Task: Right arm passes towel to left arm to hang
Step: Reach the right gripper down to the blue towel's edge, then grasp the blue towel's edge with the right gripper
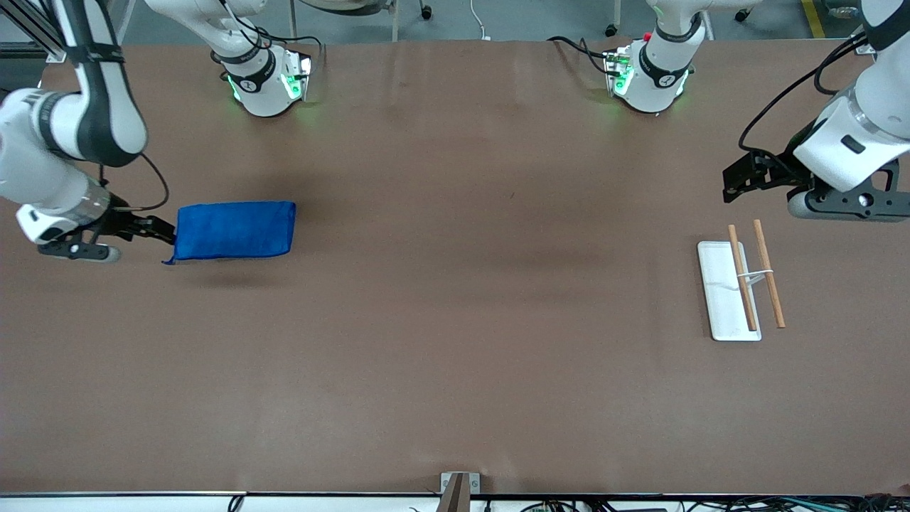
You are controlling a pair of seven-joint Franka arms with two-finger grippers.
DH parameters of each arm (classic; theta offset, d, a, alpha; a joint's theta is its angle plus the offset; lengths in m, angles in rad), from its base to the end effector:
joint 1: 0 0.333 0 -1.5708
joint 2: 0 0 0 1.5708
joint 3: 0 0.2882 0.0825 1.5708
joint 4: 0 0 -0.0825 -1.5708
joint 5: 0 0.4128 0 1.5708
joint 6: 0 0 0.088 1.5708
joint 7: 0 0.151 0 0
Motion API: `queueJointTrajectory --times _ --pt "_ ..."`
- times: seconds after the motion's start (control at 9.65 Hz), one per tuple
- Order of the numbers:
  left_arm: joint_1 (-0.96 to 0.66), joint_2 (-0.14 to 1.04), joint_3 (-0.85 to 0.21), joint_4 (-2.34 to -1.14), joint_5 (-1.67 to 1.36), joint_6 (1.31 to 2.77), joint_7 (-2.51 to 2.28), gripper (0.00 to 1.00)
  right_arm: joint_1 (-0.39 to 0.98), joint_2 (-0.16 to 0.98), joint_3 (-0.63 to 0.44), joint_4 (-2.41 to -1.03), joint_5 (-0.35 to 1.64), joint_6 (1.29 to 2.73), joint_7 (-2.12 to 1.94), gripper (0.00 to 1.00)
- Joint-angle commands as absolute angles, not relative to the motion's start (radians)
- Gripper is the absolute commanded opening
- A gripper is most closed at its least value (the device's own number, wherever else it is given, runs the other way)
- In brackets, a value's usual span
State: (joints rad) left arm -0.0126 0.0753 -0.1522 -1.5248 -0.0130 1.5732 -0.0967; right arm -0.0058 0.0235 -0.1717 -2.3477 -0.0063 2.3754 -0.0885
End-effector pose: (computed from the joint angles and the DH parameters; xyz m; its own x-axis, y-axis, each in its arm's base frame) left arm 0.5946 -0.0983 0.5318 0.9973 -0.0679 -0.0283 -0.0672 -0.9975 0.0218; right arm 0.5162 -0.0933 0.2300 0.9964 -0.0843 0.0038 -0.0843 -0.9964 0.0088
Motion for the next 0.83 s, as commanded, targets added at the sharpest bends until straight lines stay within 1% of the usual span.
queueJointTrajectory --times 0.0,0.1,0.31,0.52,0.73 --pt "-0.031 0.181 -0.153 -1.507 -0.008 1.589 -0.1 1.0 0.028 0.05 -0.167 -2.482 -0.021 2.567 -0.087 0.99" --pt "-0.035 0.21 -0.153 -1.494 -0.008 1.598 -0.101 1.0 0.034 0.098 -0.166 -2.493 -0.021 2.618 -0.087 0.99" --pt "-0.038 0.254 -0.158 -1.473 -0.008 1.618 -0.088 1.0 0.063 0.158 -0.166 -2.497 -0.02 2.652 -0.084 0.98" --pt "-0.041 0.294 -0.158 -1.425 -0.008 1.626 -0.087 1.0 0.066 0.213 -0.164 -2.542 -0.018 2.767 -0.074 0.98" --pt "-0.049 0.302 -0.16 -1.417 -0.006 1.649 -0.087 1.0 0.067 0.233 -0.164 -2.562 -0.015 2.775 -0.048 0.98"
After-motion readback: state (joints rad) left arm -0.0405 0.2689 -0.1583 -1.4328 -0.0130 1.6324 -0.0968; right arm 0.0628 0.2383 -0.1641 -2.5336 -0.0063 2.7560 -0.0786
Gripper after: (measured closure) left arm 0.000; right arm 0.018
